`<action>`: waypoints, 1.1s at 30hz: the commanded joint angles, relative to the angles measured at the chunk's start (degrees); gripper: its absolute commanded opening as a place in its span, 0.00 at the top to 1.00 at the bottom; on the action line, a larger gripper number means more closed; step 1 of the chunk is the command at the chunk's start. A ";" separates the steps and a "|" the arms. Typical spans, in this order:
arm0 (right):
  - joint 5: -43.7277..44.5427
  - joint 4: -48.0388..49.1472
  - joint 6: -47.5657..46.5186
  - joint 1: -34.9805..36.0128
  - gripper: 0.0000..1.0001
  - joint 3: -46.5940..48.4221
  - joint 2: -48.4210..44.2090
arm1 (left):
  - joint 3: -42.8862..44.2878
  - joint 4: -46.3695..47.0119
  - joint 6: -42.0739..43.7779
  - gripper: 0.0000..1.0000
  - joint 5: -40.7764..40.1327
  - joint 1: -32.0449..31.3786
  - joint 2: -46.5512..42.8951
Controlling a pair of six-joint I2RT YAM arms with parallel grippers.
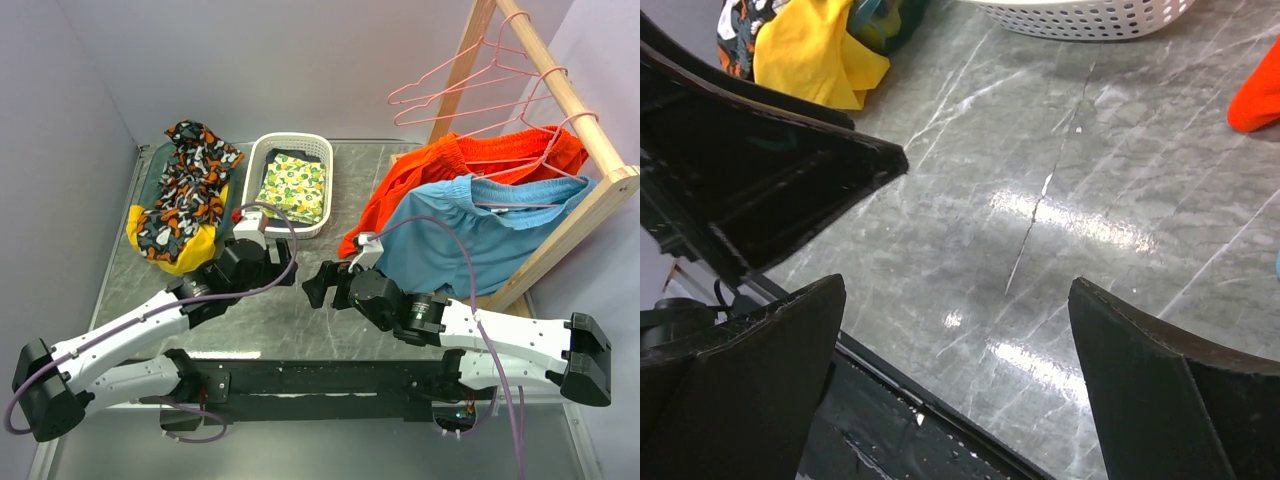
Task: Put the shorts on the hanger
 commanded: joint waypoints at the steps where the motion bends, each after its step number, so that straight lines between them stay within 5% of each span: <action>1: 1.51 0.34 0.72 -0.36 0.00 0.22 0.26 | 5.44 -2.48 -1.25 0.03 -0.98 -0.01 -1.58; 7: 0.99 1.05 0.64 -0.45 0.00 0.31 1.14 | 15.98 -12.93 -0.90 0.04 -5.54 1.30 1.05; 11: 0.37 1.22 -0.68 -0.45 0.00 1.36 2.10 | 23.45 -21.46 -0.72 0.04 -6.25 10.61 5.09; 17: -2.97 2.98 -2.09 -0.71 0.00 2.24 4.39 | 26.98 -21.73 1.74 0.01 -4.58 27.83 9.13; 21: -4.29 3.59 -2.62 -0.80 0.00 2.60 6.84 | 28.82 -22.09 2.70 0.09 -2.03 36.54 14.41; 33: -9.64 8.96 -3.23 -1.24 0.00 2.51 10.54 | 37.78 -18.56 1.66 0.24 -1.59 44.64 31.63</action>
